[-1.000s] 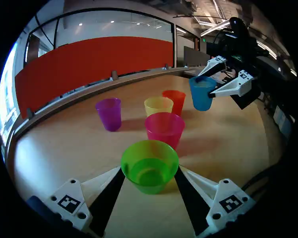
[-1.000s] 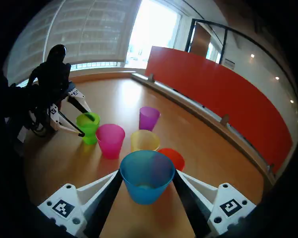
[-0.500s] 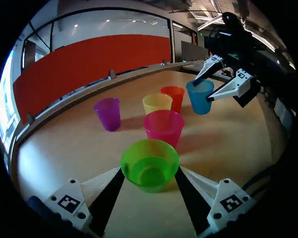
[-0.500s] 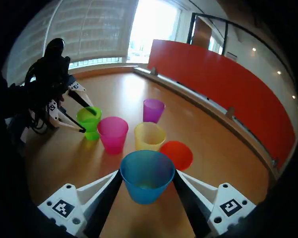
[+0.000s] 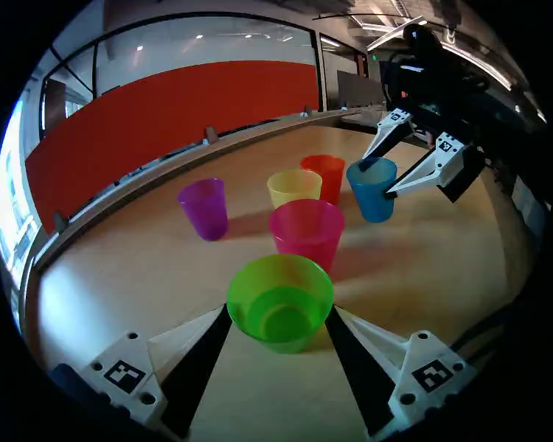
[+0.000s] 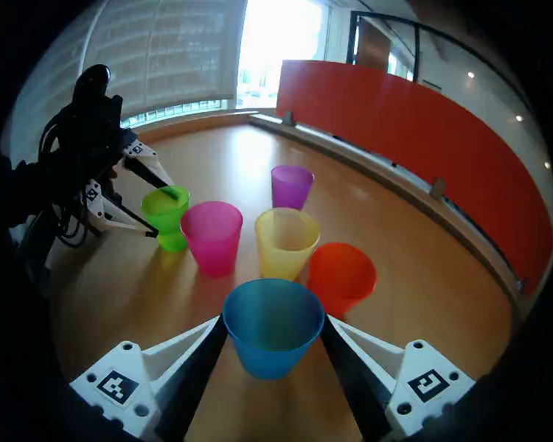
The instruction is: Pour water
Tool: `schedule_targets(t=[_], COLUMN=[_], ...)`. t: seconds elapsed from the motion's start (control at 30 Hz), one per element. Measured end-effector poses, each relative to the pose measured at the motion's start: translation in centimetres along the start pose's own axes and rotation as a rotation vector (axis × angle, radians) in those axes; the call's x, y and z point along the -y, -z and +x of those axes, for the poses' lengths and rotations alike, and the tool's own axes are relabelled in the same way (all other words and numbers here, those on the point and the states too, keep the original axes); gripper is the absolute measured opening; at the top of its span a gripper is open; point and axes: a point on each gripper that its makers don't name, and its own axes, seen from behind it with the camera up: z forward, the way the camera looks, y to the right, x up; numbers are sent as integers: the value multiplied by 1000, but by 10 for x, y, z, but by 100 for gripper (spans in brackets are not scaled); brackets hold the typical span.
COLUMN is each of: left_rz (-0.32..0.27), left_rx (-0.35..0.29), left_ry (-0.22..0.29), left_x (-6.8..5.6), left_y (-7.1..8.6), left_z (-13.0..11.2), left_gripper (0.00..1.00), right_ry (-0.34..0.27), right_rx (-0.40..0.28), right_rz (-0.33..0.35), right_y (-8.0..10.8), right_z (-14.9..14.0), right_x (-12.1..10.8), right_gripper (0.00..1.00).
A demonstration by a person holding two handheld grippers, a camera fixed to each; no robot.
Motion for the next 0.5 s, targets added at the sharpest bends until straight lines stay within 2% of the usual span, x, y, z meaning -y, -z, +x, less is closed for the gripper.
schedule_targets(t=[0.27, 0.5], left_rz=[3, 2], left_rx=[-6, -7], left_ry=[-5, 9], left_x=[-2, -3], left_y=[5, 9], left_z=[2, 2], left_gripper=[90, 91], right_ry=[-14, -28], right_rx=[12, 15], right_rz=[0, 7], right_y=[-5, -1], right_z=[-8, -13], right_x=[-2, -2], right_gripper=[92, 92])
